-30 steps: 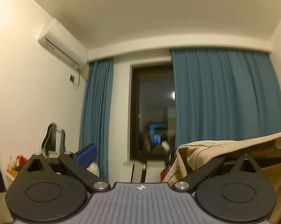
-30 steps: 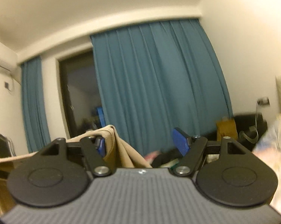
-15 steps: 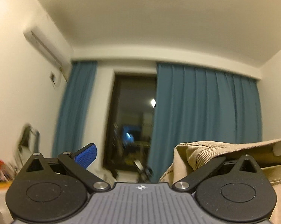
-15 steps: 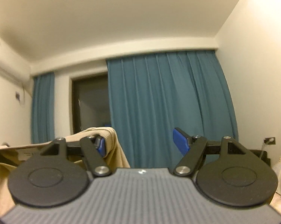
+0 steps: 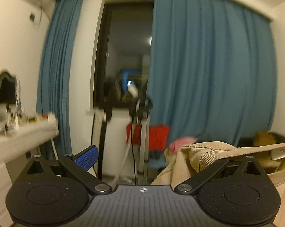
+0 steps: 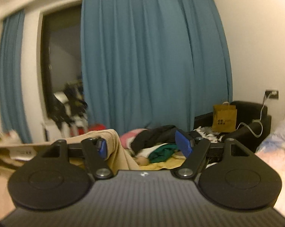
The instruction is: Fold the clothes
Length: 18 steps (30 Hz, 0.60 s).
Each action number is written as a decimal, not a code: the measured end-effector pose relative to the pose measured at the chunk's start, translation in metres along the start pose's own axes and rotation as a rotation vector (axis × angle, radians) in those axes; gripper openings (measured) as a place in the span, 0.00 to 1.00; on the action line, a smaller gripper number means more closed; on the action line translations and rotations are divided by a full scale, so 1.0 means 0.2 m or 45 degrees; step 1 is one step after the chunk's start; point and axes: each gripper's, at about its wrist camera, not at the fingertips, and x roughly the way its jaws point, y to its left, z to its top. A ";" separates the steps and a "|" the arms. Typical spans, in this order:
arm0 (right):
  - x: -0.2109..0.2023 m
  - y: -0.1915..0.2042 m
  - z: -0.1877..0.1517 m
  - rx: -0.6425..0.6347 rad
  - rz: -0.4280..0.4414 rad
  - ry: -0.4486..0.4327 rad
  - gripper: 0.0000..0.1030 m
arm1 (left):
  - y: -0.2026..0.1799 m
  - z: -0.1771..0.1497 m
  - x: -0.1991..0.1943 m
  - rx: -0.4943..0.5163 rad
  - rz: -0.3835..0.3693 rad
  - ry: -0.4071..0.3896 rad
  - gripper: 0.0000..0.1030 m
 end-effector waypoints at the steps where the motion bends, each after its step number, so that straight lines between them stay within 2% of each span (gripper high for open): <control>1: 0.14 -0.01 -0.08 -0.028 -0.007 0.019 0.70 | -0.03 -0.09 0.18 -0.004 0.006 0.058 1.00; 3: 0.42 -0.02 -0.24 -0.079 -0.020 0.064 0.70 | -0.09 -0.30 0.54 0.003 0.013 0.189 0.98; 4: 0.55 -0.04 -0.33 -0.088 -0.022 0.127 0.69 | -0.12 -0.41 0.70 0.014 0.005 0.244 0.96; 7: 0.91 -0.09 -0.59 -0.064 0.001 0.325 0.69 | -0.23 -0.72 1.04 0.114 -0.001 0.395 0.94; 9: 1.05 -0.05 -0.71 -0.125 0.045 0.475 0.69 | -0.31 -0.88 1.24 0.191 -0.028 0.502 0.94; 13: 1.28 0.06 -0.92 -0.318 0.116 0.791 0.68 | -0.41 -1.10 1.53 0.296 -0.090 0.815 0.97; 15: 1.39 0.12 -1.02 -0.409 0.160 0.951 0.69 | -0.43 -1.20 1.65 0.328 -0.147 1.010 0.97; 16: 1.41 0.14 -1.03 -0.423 0.215 1.032 0.69 | -0.43 -1.22 1.66 0.313 -0.164 1.051 0.97; 18: 1.41 0.19 -1.03 -0.439 0.277 1.092 0.68 | -0.40 -1.19 1.66 0.266 -0.188 1.095 0.97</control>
